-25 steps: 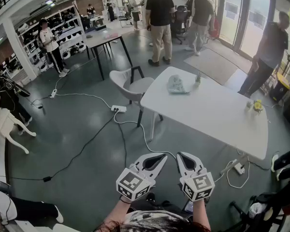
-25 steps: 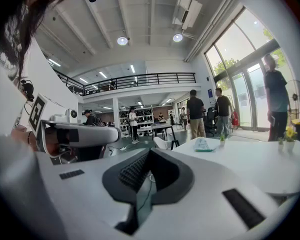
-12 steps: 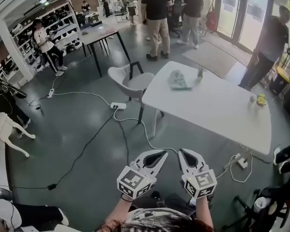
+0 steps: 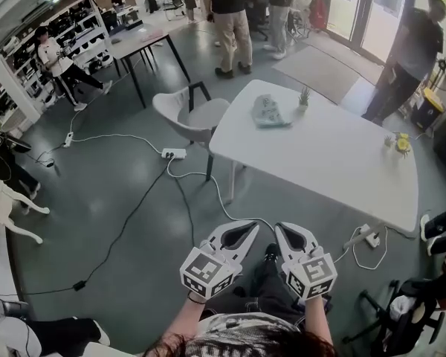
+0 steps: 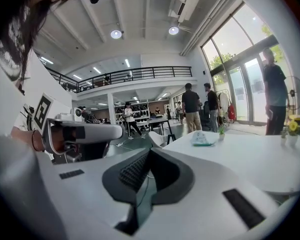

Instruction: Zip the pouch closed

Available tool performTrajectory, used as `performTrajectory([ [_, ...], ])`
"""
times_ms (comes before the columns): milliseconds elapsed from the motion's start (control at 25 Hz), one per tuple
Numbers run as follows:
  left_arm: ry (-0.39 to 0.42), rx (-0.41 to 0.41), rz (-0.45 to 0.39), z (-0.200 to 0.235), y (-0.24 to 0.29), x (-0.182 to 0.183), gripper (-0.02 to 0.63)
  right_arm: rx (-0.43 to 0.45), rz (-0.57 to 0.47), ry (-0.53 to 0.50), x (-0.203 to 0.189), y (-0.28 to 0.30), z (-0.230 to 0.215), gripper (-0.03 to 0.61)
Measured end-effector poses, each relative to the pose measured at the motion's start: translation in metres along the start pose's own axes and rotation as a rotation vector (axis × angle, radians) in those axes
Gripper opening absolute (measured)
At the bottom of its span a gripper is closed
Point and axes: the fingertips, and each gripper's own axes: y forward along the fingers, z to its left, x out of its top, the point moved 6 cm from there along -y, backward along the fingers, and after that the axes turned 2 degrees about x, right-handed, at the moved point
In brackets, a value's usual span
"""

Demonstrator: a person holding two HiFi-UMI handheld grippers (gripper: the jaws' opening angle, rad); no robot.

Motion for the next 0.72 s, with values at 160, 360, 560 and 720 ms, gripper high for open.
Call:
performTrajectory([
  [160,0.003,0.015,0.019,0.016,0.034,-0.002,0.014,0.019,-0.005,0.024,0.001,0.022,-0.039,-0.002],
  [360,0.017,0.052,0.022,0.042,0.089,0.013,0.014,0.063,-0.029,0.024,0.024,0.053,-0.096,-0.002],
  [560,0.03,0.071,0.024,0.059,0.154,0.032,0.014,0.088,-0.018,0.019,0.041,0.077,-0.161,-0.002],
  [720,0.034,0.081,0.033,0.068,0.201,0.036,0.014,0.094,-0.01,0.019,0.046,0.09,-0.208,-0.002],
])
